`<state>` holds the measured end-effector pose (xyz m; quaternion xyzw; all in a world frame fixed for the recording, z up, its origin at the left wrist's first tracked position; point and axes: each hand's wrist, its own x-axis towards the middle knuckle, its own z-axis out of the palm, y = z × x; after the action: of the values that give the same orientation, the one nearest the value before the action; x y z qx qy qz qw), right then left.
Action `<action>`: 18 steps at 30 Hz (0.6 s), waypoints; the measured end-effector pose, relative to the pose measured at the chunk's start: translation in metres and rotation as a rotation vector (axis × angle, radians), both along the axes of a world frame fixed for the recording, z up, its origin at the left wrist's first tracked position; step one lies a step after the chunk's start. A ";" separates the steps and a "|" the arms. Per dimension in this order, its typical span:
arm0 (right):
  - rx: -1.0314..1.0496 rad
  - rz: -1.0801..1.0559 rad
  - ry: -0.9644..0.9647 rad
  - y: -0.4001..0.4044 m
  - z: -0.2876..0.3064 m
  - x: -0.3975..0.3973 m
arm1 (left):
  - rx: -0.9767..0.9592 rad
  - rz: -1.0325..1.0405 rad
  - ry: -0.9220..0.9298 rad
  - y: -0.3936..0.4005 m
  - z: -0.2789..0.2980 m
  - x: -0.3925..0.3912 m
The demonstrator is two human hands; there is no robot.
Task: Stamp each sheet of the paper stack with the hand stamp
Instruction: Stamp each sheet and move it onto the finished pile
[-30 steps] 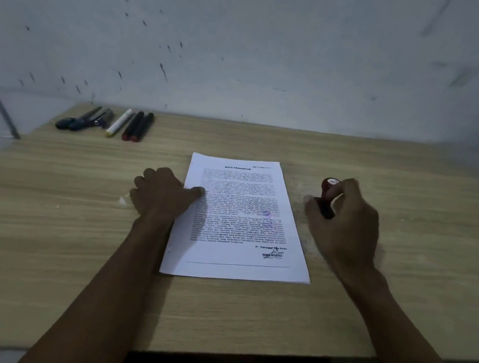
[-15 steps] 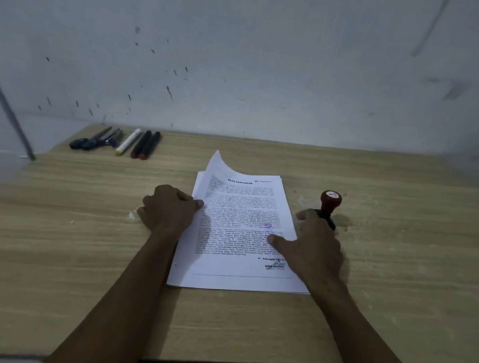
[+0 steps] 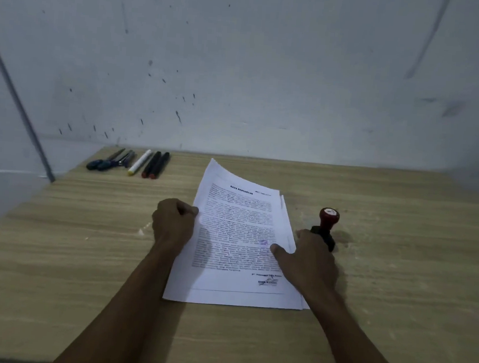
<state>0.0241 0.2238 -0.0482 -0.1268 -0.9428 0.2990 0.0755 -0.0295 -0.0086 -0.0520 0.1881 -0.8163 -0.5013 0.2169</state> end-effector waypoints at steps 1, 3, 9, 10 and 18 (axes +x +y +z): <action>-0.016 0.010 -0.009 0.000 0.000 -0.001 | 0.074 -0.002 0.001 -0.003 0.002 0.000; -0.034 0.023 -0.018 -0.001 0.000 -0.003 | 0.259 -0.024 -0.022 -0.008 0.006 0.003; -0.077 0.001 0.009 -0.003 0.002 -0.006 | 0.607 -0.086 -0.033 -0.015 0.012 0.012; -0.075 -0.005 0.016 -0.005 0.003 -0.007 | 0.652 -0.091 -0.034 -0.016 0.013 0.013; -0.535 0.058 0.099 -0.007 0.016 -0.018 | 0.938 -0.264 -0.047 -0.024 0.019 0.020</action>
<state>0.0060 0.2163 -0.0324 -0.1004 -0.8288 0.5451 0.0765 -0.0099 -0.0328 -0.0325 0.1717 -0.5239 -0.8339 0.0249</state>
